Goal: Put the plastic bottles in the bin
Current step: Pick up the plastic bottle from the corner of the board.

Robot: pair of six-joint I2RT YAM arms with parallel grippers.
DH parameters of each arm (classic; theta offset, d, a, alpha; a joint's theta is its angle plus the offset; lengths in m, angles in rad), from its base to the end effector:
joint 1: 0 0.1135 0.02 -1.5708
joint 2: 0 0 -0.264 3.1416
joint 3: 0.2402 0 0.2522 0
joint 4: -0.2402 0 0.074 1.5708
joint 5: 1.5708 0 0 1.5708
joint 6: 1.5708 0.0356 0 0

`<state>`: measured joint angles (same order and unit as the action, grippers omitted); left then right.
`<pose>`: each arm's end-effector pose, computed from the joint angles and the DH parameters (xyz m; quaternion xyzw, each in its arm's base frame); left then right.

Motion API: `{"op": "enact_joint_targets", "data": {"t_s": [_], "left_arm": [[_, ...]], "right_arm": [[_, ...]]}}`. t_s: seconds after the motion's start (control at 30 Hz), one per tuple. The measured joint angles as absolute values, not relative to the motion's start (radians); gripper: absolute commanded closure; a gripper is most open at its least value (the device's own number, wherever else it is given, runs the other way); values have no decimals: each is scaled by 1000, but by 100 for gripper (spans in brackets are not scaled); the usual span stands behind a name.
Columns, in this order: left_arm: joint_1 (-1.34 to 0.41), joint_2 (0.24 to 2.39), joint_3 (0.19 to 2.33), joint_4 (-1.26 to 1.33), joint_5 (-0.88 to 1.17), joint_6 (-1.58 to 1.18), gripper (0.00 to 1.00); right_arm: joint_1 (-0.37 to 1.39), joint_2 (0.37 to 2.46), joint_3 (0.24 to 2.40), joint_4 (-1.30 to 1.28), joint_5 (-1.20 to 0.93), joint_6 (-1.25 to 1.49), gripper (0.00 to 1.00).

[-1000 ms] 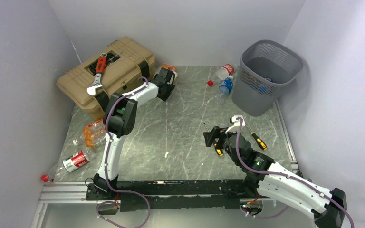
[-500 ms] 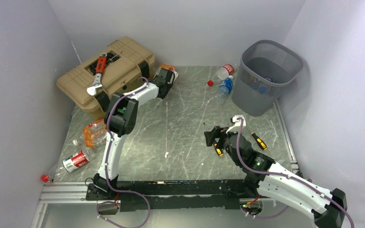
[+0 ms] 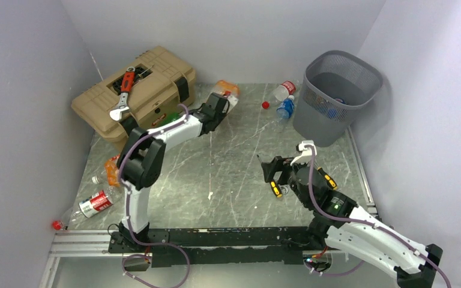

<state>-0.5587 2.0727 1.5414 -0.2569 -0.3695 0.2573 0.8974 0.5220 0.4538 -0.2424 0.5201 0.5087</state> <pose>0.4004 -0.2352 0.1965 0.2962 0.8619 0.1116 0.3961 0.1008 0.0980 0.2562 -0.0021 0.7954 0.2097 0.5687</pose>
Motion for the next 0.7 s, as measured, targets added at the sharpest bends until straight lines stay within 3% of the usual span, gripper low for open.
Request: {"op": "enact_joint_targets", "data": {"t_s": [0.2,0.4,0.53,0.7], "left_arm": [[-718,1763,1468,-260,-340,302,100],[-720,1324,1311,-322,-222,335,100],[-717,989,1058,-320,-102,400,100],[-722,718,736,-226,94,473,100]], "right_arm": [[897,529,651,-344,527,469,1],[897,498,804,-394,497,451,0],[897,569,934,-448,455,456,0],[897,679,1006,-453,284,468,0]]}}
